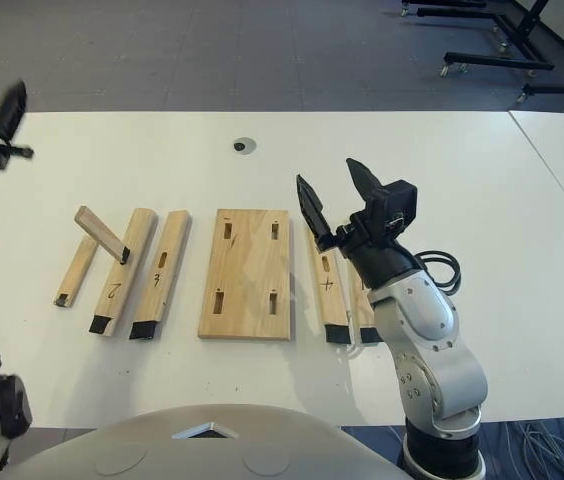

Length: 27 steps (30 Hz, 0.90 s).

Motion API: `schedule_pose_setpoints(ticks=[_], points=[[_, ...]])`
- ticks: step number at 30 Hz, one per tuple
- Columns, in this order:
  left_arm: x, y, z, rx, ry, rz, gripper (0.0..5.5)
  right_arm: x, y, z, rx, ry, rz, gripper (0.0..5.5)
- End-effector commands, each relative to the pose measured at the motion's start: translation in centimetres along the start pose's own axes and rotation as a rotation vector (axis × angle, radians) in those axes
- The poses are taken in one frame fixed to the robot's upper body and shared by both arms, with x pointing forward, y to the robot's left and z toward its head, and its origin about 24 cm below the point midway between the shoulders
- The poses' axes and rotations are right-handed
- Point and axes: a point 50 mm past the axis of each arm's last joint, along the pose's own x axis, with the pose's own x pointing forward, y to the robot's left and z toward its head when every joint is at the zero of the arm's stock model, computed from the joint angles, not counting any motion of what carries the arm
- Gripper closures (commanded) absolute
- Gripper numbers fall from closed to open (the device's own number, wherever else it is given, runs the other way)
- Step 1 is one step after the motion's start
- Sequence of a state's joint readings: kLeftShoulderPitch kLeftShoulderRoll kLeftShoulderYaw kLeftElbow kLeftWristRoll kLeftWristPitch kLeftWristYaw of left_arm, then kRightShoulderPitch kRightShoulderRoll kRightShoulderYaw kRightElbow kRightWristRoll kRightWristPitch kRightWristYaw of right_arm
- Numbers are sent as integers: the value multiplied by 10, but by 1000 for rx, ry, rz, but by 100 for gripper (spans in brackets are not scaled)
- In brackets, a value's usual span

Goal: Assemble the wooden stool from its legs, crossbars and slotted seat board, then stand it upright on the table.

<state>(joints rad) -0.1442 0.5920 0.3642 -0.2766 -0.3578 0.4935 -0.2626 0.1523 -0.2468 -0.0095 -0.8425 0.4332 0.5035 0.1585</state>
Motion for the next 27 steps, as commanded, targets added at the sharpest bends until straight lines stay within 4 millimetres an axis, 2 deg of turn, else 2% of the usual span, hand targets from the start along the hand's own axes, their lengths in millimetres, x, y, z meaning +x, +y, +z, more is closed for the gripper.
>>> schedule_pose_setpoints(ticks=[1, 6, 9, 12, 15, 22, 27], points=[[-32, -11, -50, 96, 221, 0, 298, -2, 4, 1, 9, 2, -2, 160], [-52, -20, -62, 82, 258, 27, 227, -5, 5, 2, 13, 16, -7, 160], [-71, -35, -69, 53, 318, -33, 170, -7, 7, 2, 16, 27, -10, 160], [-91, -47, -74, 31, 410, -114, 167, -12, 8, 2, 15, 35, -30, 160], [-104, -48, -80, 30, 496, -138, 167, -13, 10, 2, 28, 38, -45, 160], [-108, -66, -83, -3, 572, -240, 167, -13, 11, 2, 26, 49, -45, 160], [-118, -73, -89, 0, 664, -258, 167, -10, 9, 1, 11, 72, -6, 160]])
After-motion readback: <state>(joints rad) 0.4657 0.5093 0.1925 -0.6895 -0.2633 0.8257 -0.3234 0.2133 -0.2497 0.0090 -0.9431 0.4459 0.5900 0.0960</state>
